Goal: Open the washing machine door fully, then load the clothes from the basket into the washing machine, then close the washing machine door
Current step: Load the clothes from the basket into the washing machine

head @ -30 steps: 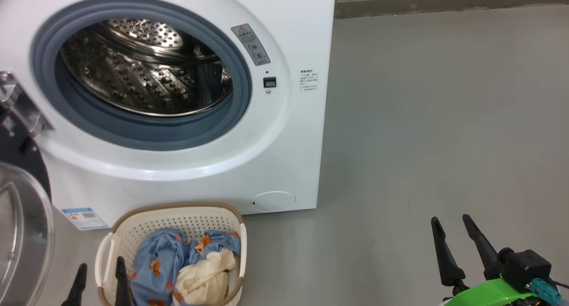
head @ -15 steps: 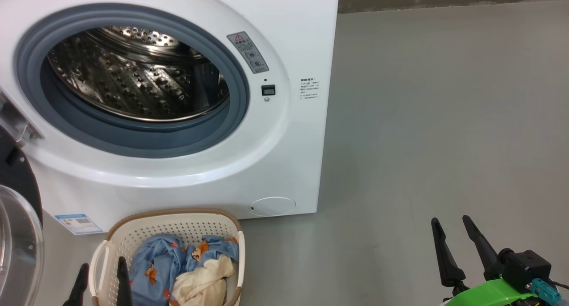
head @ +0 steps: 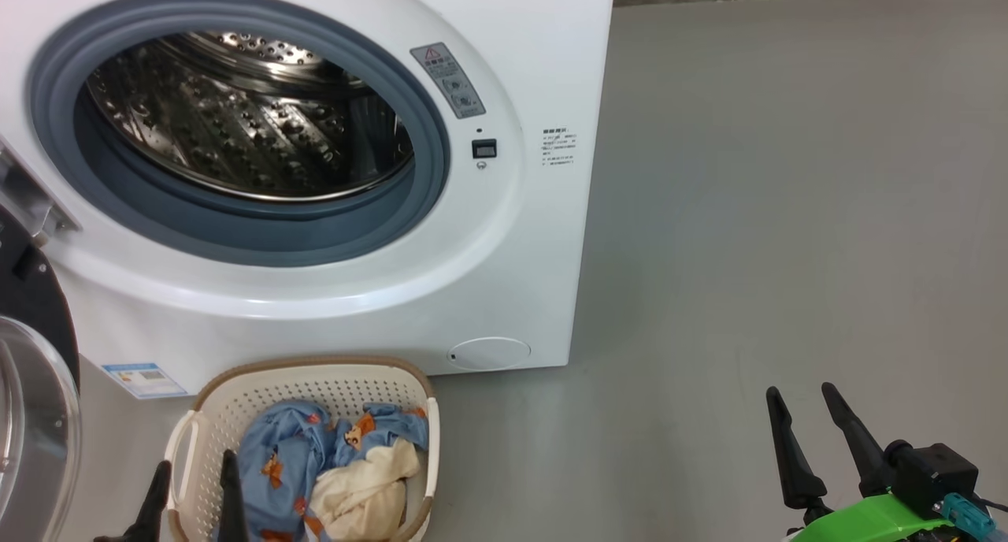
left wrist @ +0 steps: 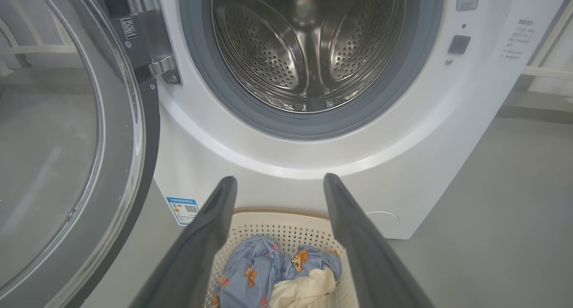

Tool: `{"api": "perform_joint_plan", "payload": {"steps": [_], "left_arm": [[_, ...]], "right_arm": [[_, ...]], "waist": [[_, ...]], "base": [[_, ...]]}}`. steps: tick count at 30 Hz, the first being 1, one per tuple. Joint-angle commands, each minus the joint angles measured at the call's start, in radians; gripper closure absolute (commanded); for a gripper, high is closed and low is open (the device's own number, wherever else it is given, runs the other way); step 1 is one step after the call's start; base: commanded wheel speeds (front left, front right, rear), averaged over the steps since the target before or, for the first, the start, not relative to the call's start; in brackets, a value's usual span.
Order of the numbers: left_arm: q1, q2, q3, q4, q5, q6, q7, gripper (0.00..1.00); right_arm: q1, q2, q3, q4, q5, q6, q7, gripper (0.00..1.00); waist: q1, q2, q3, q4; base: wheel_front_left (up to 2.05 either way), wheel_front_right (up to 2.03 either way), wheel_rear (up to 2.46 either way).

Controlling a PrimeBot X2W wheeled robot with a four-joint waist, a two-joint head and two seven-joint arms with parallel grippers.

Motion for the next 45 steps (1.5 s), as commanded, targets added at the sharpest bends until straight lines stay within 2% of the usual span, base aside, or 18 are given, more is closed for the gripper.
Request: {"api": "perform_joint_plan", "payload": {"steps": [1,8,12,33,45], "left_arm": [[-0.051,0.013,0.024,-0.015,-0.009,-0.005,-0.003,0.0],[-0.102,0.013,0.002,0.017,-0.017,-0.013,-0.003,0.0],[-0.181,0.013,-0.011,0.054,-0.007,-0.031,-0.003,0.0],[-0.434,0.013,0.041,0.157,0.004,-0.073,-0.003,0.0],[-0.585,0.036,0.067,0.235,0.044,-0.105,-0.003,0.0]], "right_arm": [[-0.032,-0.012,0.023,-0.016,0.008,0.01,-0.012,0.0],[-0.047,-0.013,0.024,-0.013,0.011,0.01,-0.012,0.0],[-0.066,-0.019,0.019,-0.01,0.02,0.01,-0.012,0.0],[-0.172,-0.041,0.022,-0.037,0.015,0.01,-0.012,0.0],[-0.211,-0.035,0.01,-0.069,0.01,0.01,-0.012,0.0]], "waist": [[0.0,0.0,0.015,0.006],[0.0,0.0,0.079,0.014],[0.0,0.0,0.151,0.018],[0.0,0.0,0.45,0.02],[0.0,0.0,0.597,-0.014]], "base": [[0.0,0.0,0.0],[0.0,0.0,0.0],[0.0,0.0,0.0],[0.0,0.0,0.0],[0.0,0.0,0.0]]}}
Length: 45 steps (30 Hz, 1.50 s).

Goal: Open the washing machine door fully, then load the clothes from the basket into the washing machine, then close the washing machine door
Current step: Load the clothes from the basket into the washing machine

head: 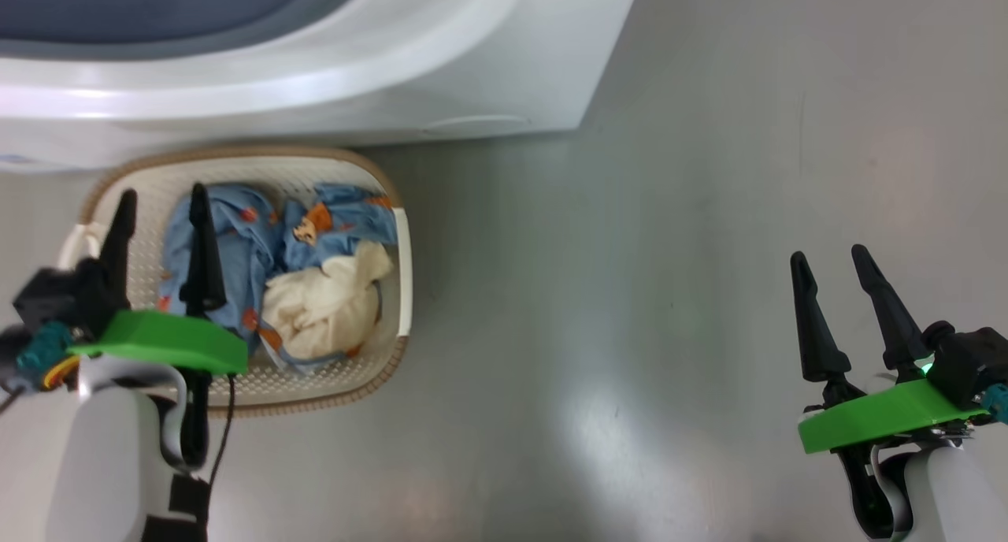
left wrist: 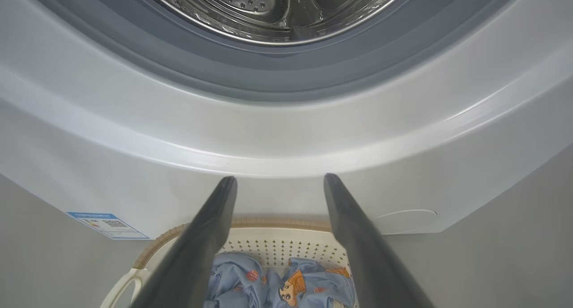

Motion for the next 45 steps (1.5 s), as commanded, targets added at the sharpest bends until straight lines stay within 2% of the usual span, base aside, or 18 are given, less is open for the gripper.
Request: {"api": "perform_joint_plan", "payload": {"steps": [1,14,25,33,45], "left_arm": [[-0.011,0.039,0.036,0.0,0.009,-0.004,-0.003,0.0],[-0.107,0.099,0.062,0.217,0.018,-0.017,-0.003,0.0],[-0.227,0.2,0.035,0.504,0.037,-0.021,0.014,0.0],[-0.31,0.261,0.027,0.662,0.043,0.0,0.036,0.0],[-0.414,0.31,-0.015,0.784,0.069,0.04,0.068,0.0]], "right_arm": [[0.0,0.003,0.027,-0.026,0.003,0.01,-0.012,0.0],[-0.048,0.021,0.041,-0.035,0.009,0.01,-0.012,0.0],[-0.075,0.033,0.049,-0.047,0.013,0.01,-0.012,0.0],[-0.089,0.043,0.058,-0.055,0.015,0.01,-0.012,0.0],[-0.095,0.051,0.058,-0.067,0.014,0.01,-0.012,0.0]], "waist": [[0.0,-0.0001,0.057,-0.024],[0.0,-0.0001,0.145,-0.058],[0.0,-0.0001,0.231,-0.098],[0.0,-0.0001,0.282,-0.122],[0.0,-0.0001,0.339,-0.128]], "base": [[0.0,0.0,0.0],[0.0,0.0,0.0],[0.0,0.0,0.0],[0.0,0.0,0.0],[0.0,0.0,0.0]]}}
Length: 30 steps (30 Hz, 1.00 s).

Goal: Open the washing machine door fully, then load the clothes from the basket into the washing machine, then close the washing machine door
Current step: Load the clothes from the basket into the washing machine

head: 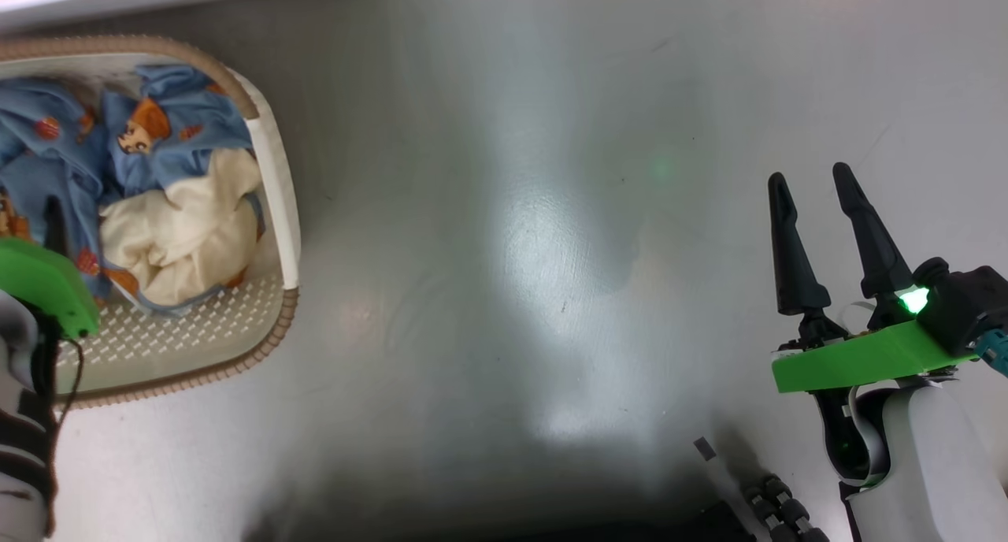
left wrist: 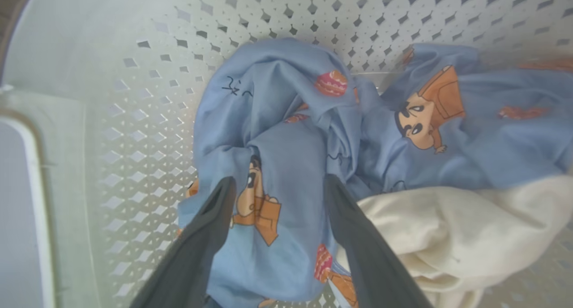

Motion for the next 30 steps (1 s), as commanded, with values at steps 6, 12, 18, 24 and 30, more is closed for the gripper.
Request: {"api": "perform_joint_plan", "payload": {"steps": [6,12,18,24,30], "left_arm": [[-0.028,0.084,-0.015,0.031,0.025,0.015,0.032,0.0],[-0.082,0.098,-0.038,0.056,0.032,0.024,0.093,0.0],[-0.112,0.105,-0.048,0.063,0.03,0.032,0.109,0.0],[-0.13,0.103,-0.036,0.075,0.002,0.037,0.139,0.41],[-0.134,0.085,-0.028,0.079,-0.025,0.029,0.116,1.0]], "right_arm": [[0.026,0.009,0.02,-0.029,0.015,0.01,-0.005,0.0],[0.027,0.01,0.019,-0.043,0.016,0.01,-0.005,0.0],[0.026,0.009,0.02,-0.055,0.019,0.01,-0.005,0.0],[0.025,0.008,0.018,-0.069,0.023,0.01,-0.005,0.0],[0.025,0.008,0.008,-0.084,0.021,0.01,-0.005,0.0]], "waist": [[0.0,0.0,0.042,-0.01],[0.0,0.0,0.077,-0.016],[0.0,0.0,0.098,-0.022],[0.0,0.0,0.113,-0.031],[0.0,0.0,0.106,-0.029]], "base": [[0.0,0.0,0.0],[0.0,0.0,0.0],[0.0,0.0,0.0],[0.0,0.0,0.0],[0.0,0.0,0.0]]}}
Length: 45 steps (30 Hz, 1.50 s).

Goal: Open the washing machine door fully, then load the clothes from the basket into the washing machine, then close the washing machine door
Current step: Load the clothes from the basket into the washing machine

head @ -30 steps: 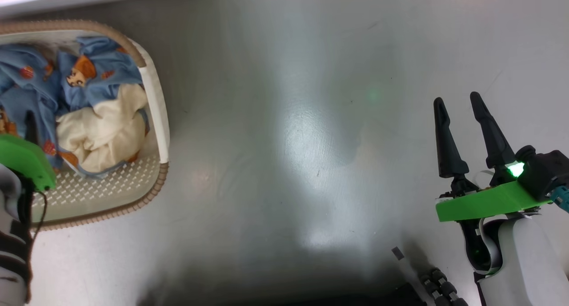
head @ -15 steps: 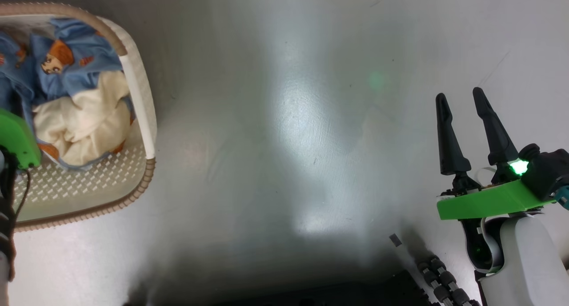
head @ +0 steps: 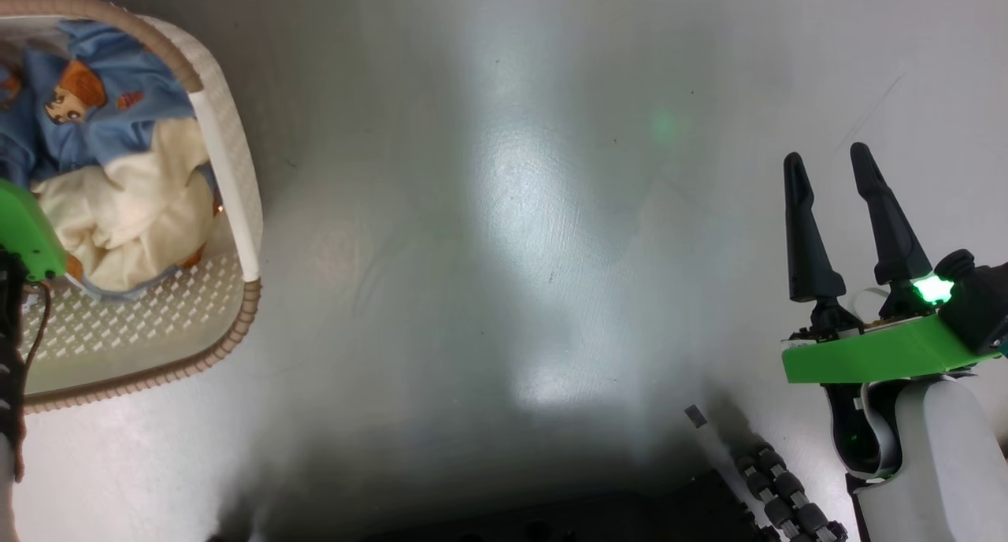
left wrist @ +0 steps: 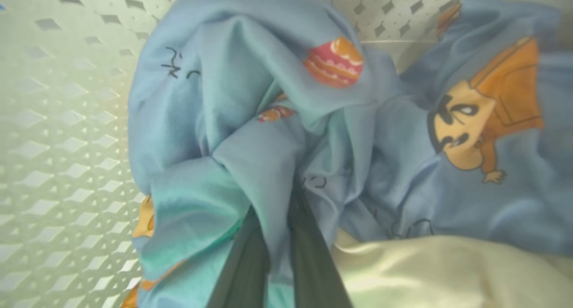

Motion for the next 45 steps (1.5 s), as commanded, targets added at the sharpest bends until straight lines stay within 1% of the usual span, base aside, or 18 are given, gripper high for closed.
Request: {"api": "perform_joint_plan", "payload": {"steps": [1,6,13,17,22,28,40,45], "left_arm": [[0.034,0.05,0.017,-0.003,-0.015,-0.001,-0.017,1.0],[0.059,0.036,0.02,-0.001,-0.033,-0.003,-0.069,1.0],[0.118,0.003,0.019,-0.009,-0.052,-0.011,-0.161,1.0],[0.158,-0.018,0.019,-0.033,-0.063,-0.013,-0.184,1.0],[0.214,-0.031,0.022,-0.086,-0.073,-0.013,-0.192,1.0],[0.296,-0.044,0.037,-0.203,-0.083,-0.005,-0.192,1.0],[0.553,-0.117,0.096,-0.557,-0.097,0.004,-0.193,1.0],[0.641,-0.148,0.118,-0.69,-0.091,0.0,-0.193,1.0]], "right_arm": [[0.024,0.005,0.015,-0.022,0.003,0.01,-0.005,0.0],[0.017,0.005,0.011,-0.022,0.003,0.01,-0.005,0.0],[0.012,-0.001,0.008,-0.007,0.004,0.01,-0.005,0.0],[0.02,-0.007,0.012,0.006,0.006,0.01,-0.005,0.0],[0.03,-0.016,0.019,0.022,0.007,0.01,-0.005,0.0],[0.039,-0.019,0.03,0.041,0.012,0.01,-0.005,0.0],[0.076,-0.022,0.048,0.085,0.035,0.01,-0.005,0.0],[0.091,-0.025,0.045,0.099,0.038,0.01,-0.005,0.0]], "waist": [[0.0,-0.0001,-0.01,0.001],[0.0,-0.0001,-0.049,0.006],[0.0,-0.0001,-0.138,0.024],[0.0,-0.0001,-0.198,0.04],[0.0,-0.0001,-0.267,0.056],[0.0,-0.0001,-0.329,0.066],[0.0,-0.0001,-0.496,0.081],[0.0,-0.0001,-0.562,0.086]], "base": [[0.0,0.0,0.0],[0.0,0.0,0.0],[0.0,0.0,0.0],[0.0,0.0,0.0],[0.0,0.0,0.0],[0.0,0.0,0.0],[0.0,0.0,0.0],[0.0,0.0,0.0]]}}
